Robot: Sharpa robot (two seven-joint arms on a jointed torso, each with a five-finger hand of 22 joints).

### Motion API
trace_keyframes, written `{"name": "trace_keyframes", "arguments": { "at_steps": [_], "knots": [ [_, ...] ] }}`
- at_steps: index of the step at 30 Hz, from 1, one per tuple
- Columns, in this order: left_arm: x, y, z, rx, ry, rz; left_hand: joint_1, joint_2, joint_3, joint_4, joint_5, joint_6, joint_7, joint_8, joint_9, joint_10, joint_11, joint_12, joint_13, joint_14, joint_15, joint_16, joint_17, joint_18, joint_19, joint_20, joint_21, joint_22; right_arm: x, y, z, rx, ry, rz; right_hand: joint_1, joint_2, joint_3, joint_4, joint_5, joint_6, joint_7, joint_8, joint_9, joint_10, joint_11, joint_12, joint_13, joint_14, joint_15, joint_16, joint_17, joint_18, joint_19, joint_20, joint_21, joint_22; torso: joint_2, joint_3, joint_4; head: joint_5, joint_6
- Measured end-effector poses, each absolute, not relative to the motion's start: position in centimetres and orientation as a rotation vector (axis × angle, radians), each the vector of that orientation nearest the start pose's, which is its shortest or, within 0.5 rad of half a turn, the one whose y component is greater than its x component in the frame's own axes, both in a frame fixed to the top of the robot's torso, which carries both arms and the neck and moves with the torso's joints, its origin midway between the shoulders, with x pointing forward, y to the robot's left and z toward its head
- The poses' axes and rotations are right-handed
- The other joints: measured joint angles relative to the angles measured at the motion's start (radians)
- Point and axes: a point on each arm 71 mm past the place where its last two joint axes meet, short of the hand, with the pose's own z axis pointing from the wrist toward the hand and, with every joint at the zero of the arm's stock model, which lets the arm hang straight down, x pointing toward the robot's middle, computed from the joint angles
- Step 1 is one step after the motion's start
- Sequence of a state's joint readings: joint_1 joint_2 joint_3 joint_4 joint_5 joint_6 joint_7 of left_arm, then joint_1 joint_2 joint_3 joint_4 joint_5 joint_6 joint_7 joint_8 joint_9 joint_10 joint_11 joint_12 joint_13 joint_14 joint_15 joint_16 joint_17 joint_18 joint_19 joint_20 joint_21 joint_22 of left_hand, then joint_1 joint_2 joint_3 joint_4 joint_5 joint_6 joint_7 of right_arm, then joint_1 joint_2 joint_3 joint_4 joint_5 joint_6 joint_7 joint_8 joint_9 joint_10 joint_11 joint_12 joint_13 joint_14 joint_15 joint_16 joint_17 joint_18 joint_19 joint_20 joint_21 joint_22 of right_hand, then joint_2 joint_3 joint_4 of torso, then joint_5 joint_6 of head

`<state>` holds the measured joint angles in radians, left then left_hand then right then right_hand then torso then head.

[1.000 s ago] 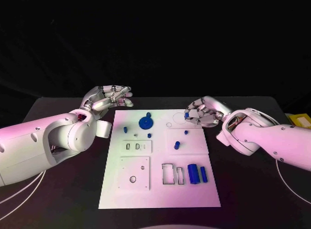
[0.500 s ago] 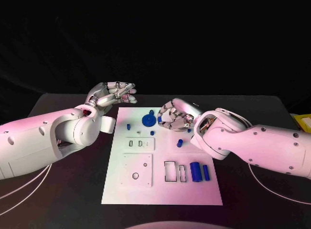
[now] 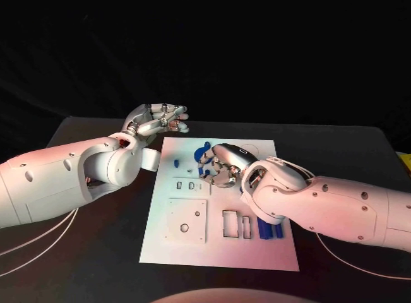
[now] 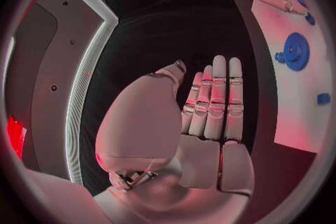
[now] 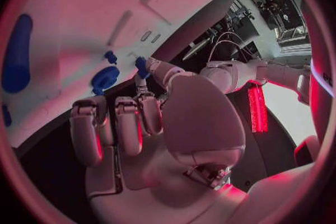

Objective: Assemble the parts on the task board

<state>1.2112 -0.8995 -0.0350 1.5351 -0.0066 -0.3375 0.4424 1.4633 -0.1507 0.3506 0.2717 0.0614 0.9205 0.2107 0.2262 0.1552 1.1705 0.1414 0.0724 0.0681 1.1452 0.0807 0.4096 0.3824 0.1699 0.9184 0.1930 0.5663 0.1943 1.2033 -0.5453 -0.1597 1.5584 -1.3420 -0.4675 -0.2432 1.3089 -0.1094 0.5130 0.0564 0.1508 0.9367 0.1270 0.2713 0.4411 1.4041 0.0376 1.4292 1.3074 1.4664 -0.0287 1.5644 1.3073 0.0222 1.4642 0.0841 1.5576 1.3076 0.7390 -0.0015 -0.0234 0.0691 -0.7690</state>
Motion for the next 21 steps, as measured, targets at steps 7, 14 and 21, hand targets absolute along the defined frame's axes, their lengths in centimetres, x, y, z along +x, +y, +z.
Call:
{"name": "trace_keyframes", "arguments": {
  "at_steps": [7, 14, 21],
  "knots": [
    [49.1, 23.7, -16.7, -1.090, 1.326, -1.514, 0.000, 0.000, 0.000, 0.000, 0.000, 0.000, 0.000, 0.000, 0.000, 0.000, 0.000, 0.000, 0.000, 0.000, 0.000, 0.000, 0.000, 0.000, 0.000, 0.000, 0.000, 0.000, 43.7, -4.5, -21.9, -0.135, 1.709, 0.874, -0.001, -0.001, 0.000, 0.000, 0.000, 0.000, 0.000, 0.000, 0.000, 0.000, 0.000, 0.000, 0.000, 0.000, 0.000, 0.000, 0.000, 0.000, 0.000, 0.000, 0.000, 0.000, 0.000, 0.0012, -0.0008, 0.019, -0.008],
    [49.1, 23.6, -16.7, -1.090, 1.327, -1.515, 0.000, 0.000, 0.003, 0.003, 0.000, 0.000, 0.000, 0.000, 0.001, 0.000, 0.000, 0.000, 0.001, 0.000, 0.000, 0.000, 0.003, 0.000, -0.004, -0.004, 0.000, 0.000, 43.4, -4.4, -22.2, -0.161, 1.705, 0.861, -0.007, -0.007, 0.000, 0.000, 0.000, -0.002, -0.002, 0.014, 0.000, 0.000, 0.000, 0.000, 0.000, 0.000, 0.000, 0.000, 0.000, 0.000, 0.000, 0.000, 0.000, 0.000, 0.000, 0.0018, -0.0014, 0.030, -0.012],
    [49.1, 23.6, -16.7, -1.090, 1.327, -1.516, 0.000, 0.000, 0.003, 0.003, 0.000, 0.000, 0.000, 0.000, 0.001, 0.000, 0.000, 0.000, 0.001, 0.000, 0.000, 0.000, 0.003, 0.000, -0.004, -0.004, 0.000, 0.001, 43.3, -4.3, -22.5, -0.183, 1.709, 0.852, -0.013, -0.011, -0.004, 0.004, 0.000, -0.002, -0.002, 0.033, 0.000, 0.000, 0.000, 0.000, 0.001, 0.000, 0.000, 0.000, 0.000, 0.000, 0.000, 0.000, 0.000, 0.000, -0.001, 0.0017, -0.0020, 0.035, -0.013]
  ]
}}
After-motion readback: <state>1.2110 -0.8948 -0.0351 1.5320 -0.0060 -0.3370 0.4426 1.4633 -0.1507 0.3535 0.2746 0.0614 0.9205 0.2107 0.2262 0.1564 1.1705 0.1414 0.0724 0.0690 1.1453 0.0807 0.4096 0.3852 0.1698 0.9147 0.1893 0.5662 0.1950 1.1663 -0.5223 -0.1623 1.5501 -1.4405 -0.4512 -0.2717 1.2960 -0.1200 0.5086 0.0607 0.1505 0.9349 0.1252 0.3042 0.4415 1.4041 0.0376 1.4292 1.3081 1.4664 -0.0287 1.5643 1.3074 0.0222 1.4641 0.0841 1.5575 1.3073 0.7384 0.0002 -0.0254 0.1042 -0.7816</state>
